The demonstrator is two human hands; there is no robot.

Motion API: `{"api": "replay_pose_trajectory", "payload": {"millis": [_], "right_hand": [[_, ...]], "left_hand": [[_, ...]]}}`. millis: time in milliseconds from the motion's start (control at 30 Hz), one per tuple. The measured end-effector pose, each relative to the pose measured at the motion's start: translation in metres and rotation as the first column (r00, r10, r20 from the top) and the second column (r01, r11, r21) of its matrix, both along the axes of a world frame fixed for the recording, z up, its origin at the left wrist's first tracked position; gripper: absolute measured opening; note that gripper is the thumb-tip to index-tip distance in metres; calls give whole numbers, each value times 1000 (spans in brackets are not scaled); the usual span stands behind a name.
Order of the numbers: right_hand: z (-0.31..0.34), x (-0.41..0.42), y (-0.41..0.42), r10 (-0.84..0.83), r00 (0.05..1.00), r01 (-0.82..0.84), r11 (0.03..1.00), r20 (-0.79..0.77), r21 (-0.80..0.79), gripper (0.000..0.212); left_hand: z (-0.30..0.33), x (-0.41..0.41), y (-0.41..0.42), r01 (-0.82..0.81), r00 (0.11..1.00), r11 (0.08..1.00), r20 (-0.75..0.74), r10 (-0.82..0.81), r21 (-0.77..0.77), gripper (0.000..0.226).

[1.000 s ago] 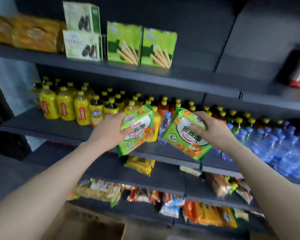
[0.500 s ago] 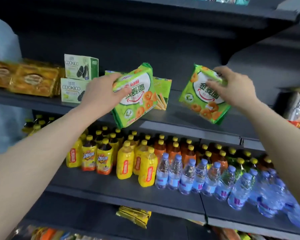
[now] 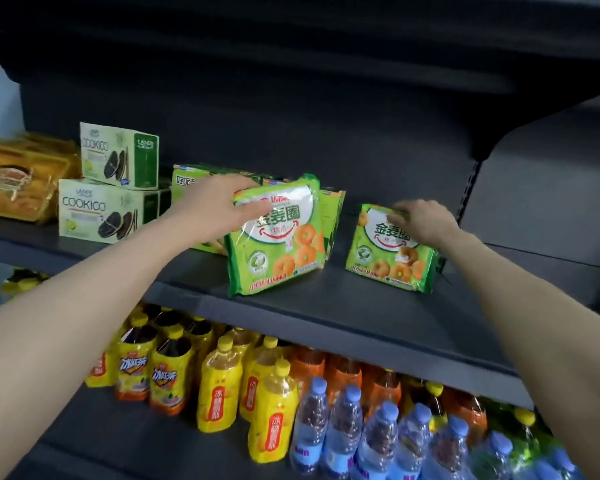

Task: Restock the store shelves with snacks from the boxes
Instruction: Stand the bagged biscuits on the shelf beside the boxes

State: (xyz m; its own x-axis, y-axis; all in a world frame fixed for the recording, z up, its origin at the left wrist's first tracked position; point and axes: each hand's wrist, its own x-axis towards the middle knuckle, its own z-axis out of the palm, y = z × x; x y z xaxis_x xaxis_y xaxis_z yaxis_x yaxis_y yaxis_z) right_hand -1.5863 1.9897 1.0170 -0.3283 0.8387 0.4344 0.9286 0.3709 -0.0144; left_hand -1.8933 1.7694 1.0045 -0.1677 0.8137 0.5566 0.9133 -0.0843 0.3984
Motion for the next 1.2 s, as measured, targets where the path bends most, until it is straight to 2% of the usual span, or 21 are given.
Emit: {"api": "replay_pose_trajectory", "payload": {"millis": [167,367,433,467,500,533,567,600,667,767,900,967,1033,1133,1200], "right_hand": [[-18,-14,58,46,999,-46,998,-10,45,40],[-19,-14,72,70,992,-90,978,109,188,41],[-11,-10,61,133,990,-140,959,46,247,41],[-4,-9,52,190,981,-174,955,-47,242,40],[4,-9,38,250,951,-217,959,-183,183,39],[12,-9,23,286,893,-286,957,-348,53,37],[18,-9,9,294,813,-395,913,-503,-106,37],[22,-7,-4,288,755,-497,838,-590,-227,38],[24,1,-20,300,734,-592,722,-609,-358,40],[13,14,-30,280,765,-585,679,-580,-443,39],[-1,37,-23,192,730,-572,696,-656,-433,33],[-6,46,-17,145,735,-519,748,-662,-414,33],[-13,46,-10,119,762,-427,831,-637,-356,35],[-25,31,4,152,889,-227,965,-433,-128,40],[-34,19,10,140,938,-155,988,-318,-21,42]], "left_hand": [[7,2,20,20,996,997,-80,-26,-76,65],[13,10,45,67,991,983,-105,-86,-170,69],[14,17,55,96,987,979,-112,-117,-180,67],[15,21,61,112,984,977,-114,-134,-182,66],[16,27,68,127,982,975,-116,-150,-184,66],[17,34,75,141,979,972,-117,-164,-187,65],[17,40,82,159,976,968,-115,-183,-192,64],[16,47,88,186,973,963,-103,-209,-197,60],[12,62,102,250,962,953,-71,-265,-172,49],[3,85,117,266,960,962,-73,-270,-61,33],[-8,86,122,179,963,974,-227,-144,139,38],[-15,71,120,101,949,970,-313,-28,220,45],[-25,55,122,22,929,976,-365,60,218,57],[-38,44,122,-37,903,987,-418,100,156,68],[-42,43,122,-39,888,986,-447,110,164,69]]}}
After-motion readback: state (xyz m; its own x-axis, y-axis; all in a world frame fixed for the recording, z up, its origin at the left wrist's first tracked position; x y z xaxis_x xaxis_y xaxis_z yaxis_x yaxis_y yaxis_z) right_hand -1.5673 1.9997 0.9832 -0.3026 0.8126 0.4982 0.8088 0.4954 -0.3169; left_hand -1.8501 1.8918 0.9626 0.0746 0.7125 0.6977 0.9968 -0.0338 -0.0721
